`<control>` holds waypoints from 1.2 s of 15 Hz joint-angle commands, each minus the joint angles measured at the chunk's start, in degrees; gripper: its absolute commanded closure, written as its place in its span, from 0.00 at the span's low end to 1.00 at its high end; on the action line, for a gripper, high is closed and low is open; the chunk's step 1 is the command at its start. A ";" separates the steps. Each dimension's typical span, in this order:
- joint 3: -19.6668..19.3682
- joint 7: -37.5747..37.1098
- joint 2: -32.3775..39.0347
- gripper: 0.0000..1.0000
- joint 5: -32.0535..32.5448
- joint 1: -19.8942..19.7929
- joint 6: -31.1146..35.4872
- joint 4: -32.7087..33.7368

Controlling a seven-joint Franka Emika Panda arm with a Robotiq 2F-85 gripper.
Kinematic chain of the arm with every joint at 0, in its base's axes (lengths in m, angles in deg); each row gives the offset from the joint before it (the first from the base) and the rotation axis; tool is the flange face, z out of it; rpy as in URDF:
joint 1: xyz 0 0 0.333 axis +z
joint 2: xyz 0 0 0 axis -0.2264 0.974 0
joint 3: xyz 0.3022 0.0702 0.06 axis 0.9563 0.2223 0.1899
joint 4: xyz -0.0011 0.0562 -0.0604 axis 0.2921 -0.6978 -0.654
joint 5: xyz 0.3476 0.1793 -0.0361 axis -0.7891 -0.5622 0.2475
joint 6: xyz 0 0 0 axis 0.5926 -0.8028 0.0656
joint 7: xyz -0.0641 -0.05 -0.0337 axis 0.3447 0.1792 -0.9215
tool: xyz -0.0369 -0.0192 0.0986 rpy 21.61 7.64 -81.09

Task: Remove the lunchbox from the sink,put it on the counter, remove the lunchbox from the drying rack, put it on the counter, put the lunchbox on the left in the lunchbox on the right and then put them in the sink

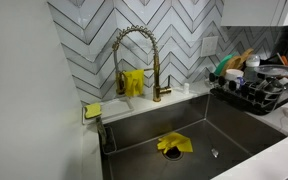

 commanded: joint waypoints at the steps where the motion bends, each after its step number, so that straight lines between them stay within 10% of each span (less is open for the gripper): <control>1: 0.04 1.22 -4.56 1.00 -0.03 0.35 -2.04 -2.49; 11: 3.00 9.67 -21.50 0.98 10.22 1.69 -15.55 -7.82; 18: 8.33 19.08 -29.43 0.98 7.76 10.56 -29.54 -4.11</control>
